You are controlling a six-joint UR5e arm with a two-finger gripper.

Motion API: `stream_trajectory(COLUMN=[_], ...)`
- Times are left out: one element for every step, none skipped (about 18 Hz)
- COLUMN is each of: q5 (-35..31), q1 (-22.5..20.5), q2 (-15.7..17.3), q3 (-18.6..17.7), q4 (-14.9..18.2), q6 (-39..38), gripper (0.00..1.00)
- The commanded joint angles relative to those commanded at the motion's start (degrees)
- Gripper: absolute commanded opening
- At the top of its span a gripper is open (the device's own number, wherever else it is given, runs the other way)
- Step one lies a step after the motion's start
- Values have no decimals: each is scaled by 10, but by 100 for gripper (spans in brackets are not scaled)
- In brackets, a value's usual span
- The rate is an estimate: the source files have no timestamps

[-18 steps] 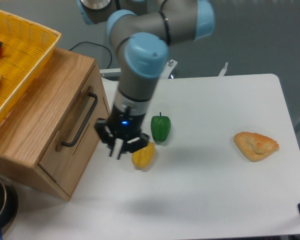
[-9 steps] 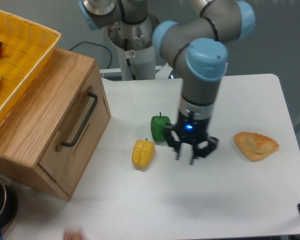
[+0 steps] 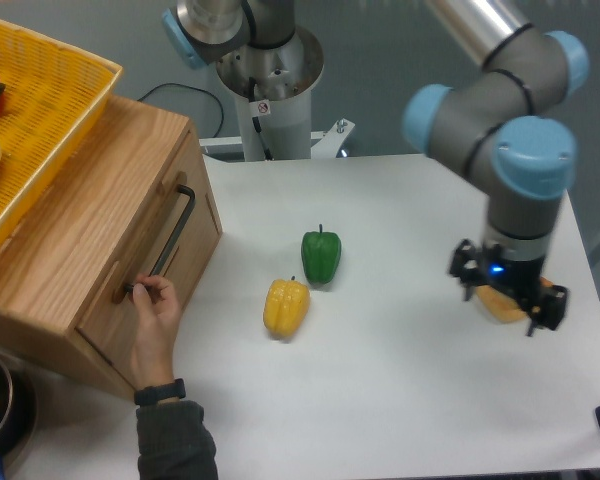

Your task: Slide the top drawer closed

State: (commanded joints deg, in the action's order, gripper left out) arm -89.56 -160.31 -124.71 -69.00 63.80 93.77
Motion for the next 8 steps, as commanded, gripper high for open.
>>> stream_trajectory(q5=[-9, -18, -20, -21, -21, -20, -19, -17], q1=[-1, -2, -2, -3, -3, -2, -3, -3], q2=[-4, -13, -23, -29, -32, -35, -36, -36], q3=[6, 18, 31, 29, 26, 24, 20, 20], q4=[11, 27, 46, 50, 49, 49, 48, 48], q6=[12, 25, 32, 33, 32, 29, 26, 26], gripper=[100, 100, 100, 100, 100, 100, 100, 100])
